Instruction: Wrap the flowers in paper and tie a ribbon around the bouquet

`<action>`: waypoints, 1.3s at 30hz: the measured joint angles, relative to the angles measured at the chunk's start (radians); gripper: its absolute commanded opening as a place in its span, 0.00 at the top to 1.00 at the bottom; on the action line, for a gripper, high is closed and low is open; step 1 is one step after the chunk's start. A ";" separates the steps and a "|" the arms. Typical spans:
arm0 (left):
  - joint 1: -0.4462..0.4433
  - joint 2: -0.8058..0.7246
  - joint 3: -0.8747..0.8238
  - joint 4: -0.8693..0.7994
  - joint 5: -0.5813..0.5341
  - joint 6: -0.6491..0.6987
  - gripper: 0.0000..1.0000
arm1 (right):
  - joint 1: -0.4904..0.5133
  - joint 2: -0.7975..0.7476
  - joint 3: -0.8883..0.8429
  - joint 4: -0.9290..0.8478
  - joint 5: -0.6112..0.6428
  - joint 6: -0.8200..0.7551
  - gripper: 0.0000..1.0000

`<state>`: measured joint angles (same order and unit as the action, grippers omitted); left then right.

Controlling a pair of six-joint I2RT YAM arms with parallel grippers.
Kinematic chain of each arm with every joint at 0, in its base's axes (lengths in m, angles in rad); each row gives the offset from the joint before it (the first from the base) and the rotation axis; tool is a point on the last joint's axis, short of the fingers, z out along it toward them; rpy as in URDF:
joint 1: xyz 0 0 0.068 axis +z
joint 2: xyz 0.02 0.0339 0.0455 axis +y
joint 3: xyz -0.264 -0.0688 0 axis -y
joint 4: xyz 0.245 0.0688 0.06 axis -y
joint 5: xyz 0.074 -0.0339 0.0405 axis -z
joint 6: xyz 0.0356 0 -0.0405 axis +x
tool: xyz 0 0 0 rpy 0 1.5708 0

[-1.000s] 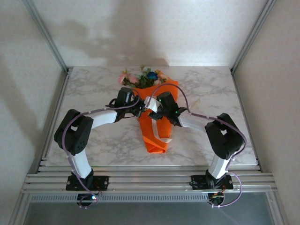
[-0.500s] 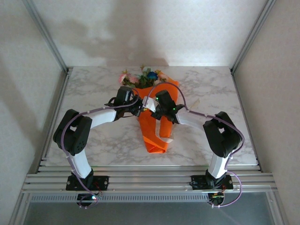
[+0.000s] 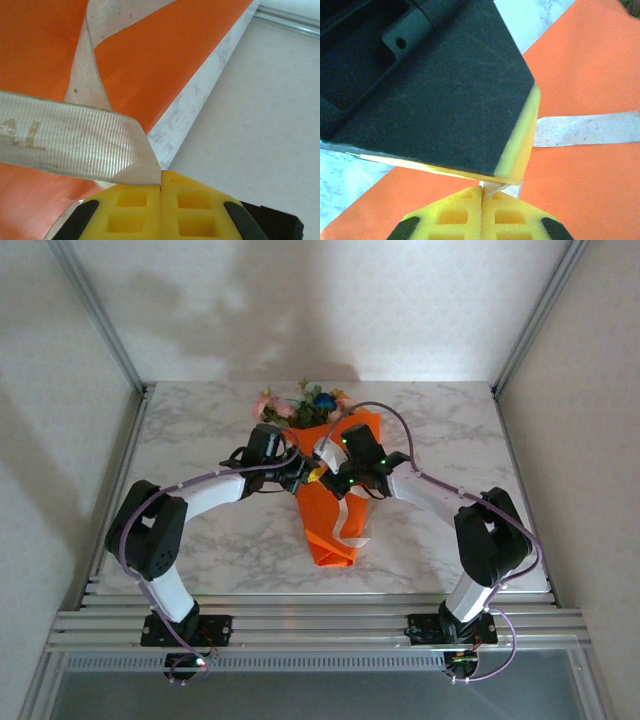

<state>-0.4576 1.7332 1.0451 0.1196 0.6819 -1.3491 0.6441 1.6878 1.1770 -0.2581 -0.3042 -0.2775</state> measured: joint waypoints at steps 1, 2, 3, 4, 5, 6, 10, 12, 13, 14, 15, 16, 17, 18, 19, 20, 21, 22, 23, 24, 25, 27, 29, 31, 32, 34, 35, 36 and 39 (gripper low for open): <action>0.000 0.000 0.000 -0.005 0.005 0.004 0.95 | -0.011 0.000 0.002 -0.010 -0.027 0.023 1.00; -0.001 0.000 0.000 -0.006 0.008 0.008 0.95 | -0.022 0.001 0.005 -0.018 -0.055 0.042 1.00; -0.003 0.000 0.000 -0.006 0.010 0.011 0.94 | -0.037 0.003 0.010 -0.026 -0.093 0.068 1.00; -0.004 0.000 0.002 -0.005 0.011 0.017 0.94 | -0.054 0.010 0.024 -0.042 -0.135 0.093 1.00; -0.005 0.000 0.004 -0.005 0.011 0.021 0.93 | -0.069 0.020 0.037 -0.054 -0.168 0.112 1.00; -0.005 0.000 0.010 -0.005 0.006 0.026 0.91 | -0.084 0.037 0.058 -0.072 -0.203 0.130 1.00; 0.004 0.013 0.037 -0.008 -0.056 0.047 0.68 | -0.106 0.134 0.203 -0.174 -0.295 0.153 1.00; 0.010 0.020 0.053 -0.026 -0.093 0.062 0.61 | -0.106 0.186 0.277 -0.210 -0.309 0.164 1.00; 0.013 0.020 0.063 -0.047 -0.117 0.072 0.60 | -0.107 0.216 0.317 -0.227 -0.314 0.171 1.00; 0.014 0.020 0.072 -0.060 -0.135 0.081 0.59 | -0.109 0.240 0.344 -0.238 -0.317 0.179 1.00; 0.014 0.019 0.081 -0.079 -0.159 0.091 0.59 | -0.111 0.267 0.377 -0.257 -0.318 0.189 1.00; 0.014 0.015 0.087 -0.099 -0.179 0.098 0.59 | -0.115 0.292 0.404 -0.269 -0.317 0.196 1.00; 0.014 0.006 0.090 -0.126 -0.201 0.106 0.61 | -0.119 0.316 0.430 -0.286 -0.317 0.205 1.00; 0.014 -0.005 0.090 -0.153 -0.217 0.113 0.64 | -0.124 0.336 0.450 -0.299 -0.317 0.212 1.00; 0.013 -0.016 0.090 -0.182 -0.233 0.120 0.66 | -0.128 0.355 0.470 -0.314 -0.317 0.218 1.00; 0.010 -0.028 0.090 -0.206 -0.243 0.126 0.69 | -0.132 0.370 0.486 -0.325 -0.313 0.223 1.00; 0.006 -0.039 0.090 -0.230 -0.253 0.134 0.73 | -0.135 0.383 0.499 -0.339 -0.306 0.228 1.00; 0.002 -0.046 0.089 -0.243 -0.259 0.136 0.77 | -0.137 0.390 0.505 -0.347 -0.298 0.232 1.00; -0.005 -0.053 0.085 -0.254 -0.264 0.143 0.78 | -0.139 0.396 0.510 -0.355 -0.290 0.239 1.00; -0.011 -0.061 0.077 -0.261 -0.268 0.147 0.79 | -0.141 0.401 0.513 -0.360 -0.282 0.243 1.00; -0.014 -0.064 0.070 -0.264 -0.270 0.150 0.78 | -0.142 0.404 0.514 -0.364 -0.272 0.246 1.00; -0.019 -0.063 0.064 -0.284 -0.277 0.170 0.75 | -0.143 0.412 0.520 -0.373 -0.257 0.254 1.00; -0.022 -0.047 0.075 -0.304 -0.283 0.206 0.73 | -0.143 0.422 0.529 -0.378 -0.242 0.262 1.00; -0.022 -0.011 0.111 -0.326 -0.291 0.254 0.69 | -0.143 0.431 0.533 -0.380 -0.234 0.269 1.00; -0.023 0.014 0.135 -0.336 -0.299 0.290 0.66 | -0.143 0.435 0.536 -0.381 -0.230 0.272 1.00; -0.026 0.051 0.174 -0.353 -0.317 0.375 0.58 | -0.143 0.441 0.541 -0.382 -0.219 0.277 1.00; -0.027 0.062 0.186 -0.358 -0.325 0.425 0.55 | -0.143 0.444 0.544 -0.383 -0.217 0.281 1.00; -0.032 0.067 0.195 -0.364 -0.342 0.483 0.53 | -0.143 0.447 0.547 -0.383 -0.214 0.283 1.00; -0.055 0.068 0.197 -0.373 -0.370 0.653 0.49 | -0.143 0.461 0.559 -0.386 -0.212 0.291 1.00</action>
<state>-0.5129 1.8008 1.2423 -0.2531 0.3122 -0.6956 0.5014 2.1490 1.7359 -0.6441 -0.5163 0.0139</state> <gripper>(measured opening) 0.490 0.056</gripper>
